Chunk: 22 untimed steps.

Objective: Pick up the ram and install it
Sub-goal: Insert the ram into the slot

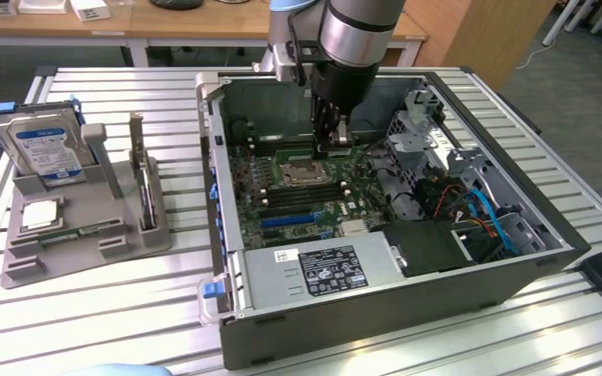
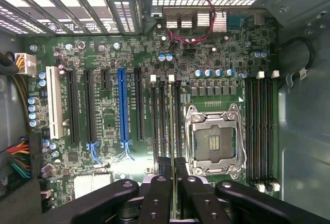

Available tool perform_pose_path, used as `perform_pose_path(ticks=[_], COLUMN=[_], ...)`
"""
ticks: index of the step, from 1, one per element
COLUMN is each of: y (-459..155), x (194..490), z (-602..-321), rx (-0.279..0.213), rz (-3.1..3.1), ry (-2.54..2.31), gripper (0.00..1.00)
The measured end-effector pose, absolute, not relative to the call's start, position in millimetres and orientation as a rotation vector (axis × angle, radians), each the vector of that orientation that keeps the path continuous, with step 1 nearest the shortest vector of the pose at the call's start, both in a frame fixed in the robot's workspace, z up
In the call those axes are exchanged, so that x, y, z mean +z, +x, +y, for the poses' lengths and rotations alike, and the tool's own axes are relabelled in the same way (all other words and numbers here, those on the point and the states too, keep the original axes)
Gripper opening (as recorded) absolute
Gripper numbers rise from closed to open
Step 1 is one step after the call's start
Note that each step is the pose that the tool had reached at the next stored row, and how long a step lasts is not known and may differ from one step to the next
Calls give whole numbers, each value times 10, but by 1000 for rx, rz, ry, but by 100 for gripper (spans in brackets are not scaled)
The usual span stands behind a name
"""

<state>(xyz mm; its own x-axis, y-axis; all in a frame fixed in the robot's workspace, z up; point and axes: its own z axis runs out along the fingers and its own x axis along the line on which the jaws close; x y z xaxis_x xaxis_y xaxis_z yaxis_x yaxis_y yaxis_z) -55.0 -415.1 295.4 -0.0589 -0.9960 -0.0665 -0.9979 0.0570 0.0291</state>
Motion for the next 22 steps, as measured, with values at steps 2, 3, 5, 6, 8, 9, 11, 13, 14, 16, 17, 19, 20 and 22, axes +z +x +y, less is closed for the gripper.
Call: perform_pose_path(ticks=[2, 3, 5, 6, 8, 9, 11, 13, 14, 16, 17, 19, 20, 22], y=[-550, -550, -550, -550, -550, -550, -550, -550, -550, -550, -550, -550, -550, -550], x=[2947, 2943, 2932, 2925, 2910, 2901, 2880, 2859, 2849, 2828, 2817, 2795, 2784, 2763], z=[-4150, -4150, -4151, -4151, -4151, -4151, -4151, -4151, -4151, -4151, -4151, -4151, -4151, -4150], rx=[104, 104, 104, 104, 104, 104, 104, 104, 104, 104, 104, 104, 104, 104], rz=[2263, 2263, 2263, 2263, 2263, 2263, 2263, 2263, 2263, 2263, 2263, 2263, 2263, 2263], ry=[-2135, -2135, -2135, -2135, -2135, -2135, -2135, -2135, -2135, -2135, -2135, -2135, -2135, -2135], gripper=[14, 14, 14, 14, 14, 14, 14, 14, 14, 14, 14, 14, 14, 14])
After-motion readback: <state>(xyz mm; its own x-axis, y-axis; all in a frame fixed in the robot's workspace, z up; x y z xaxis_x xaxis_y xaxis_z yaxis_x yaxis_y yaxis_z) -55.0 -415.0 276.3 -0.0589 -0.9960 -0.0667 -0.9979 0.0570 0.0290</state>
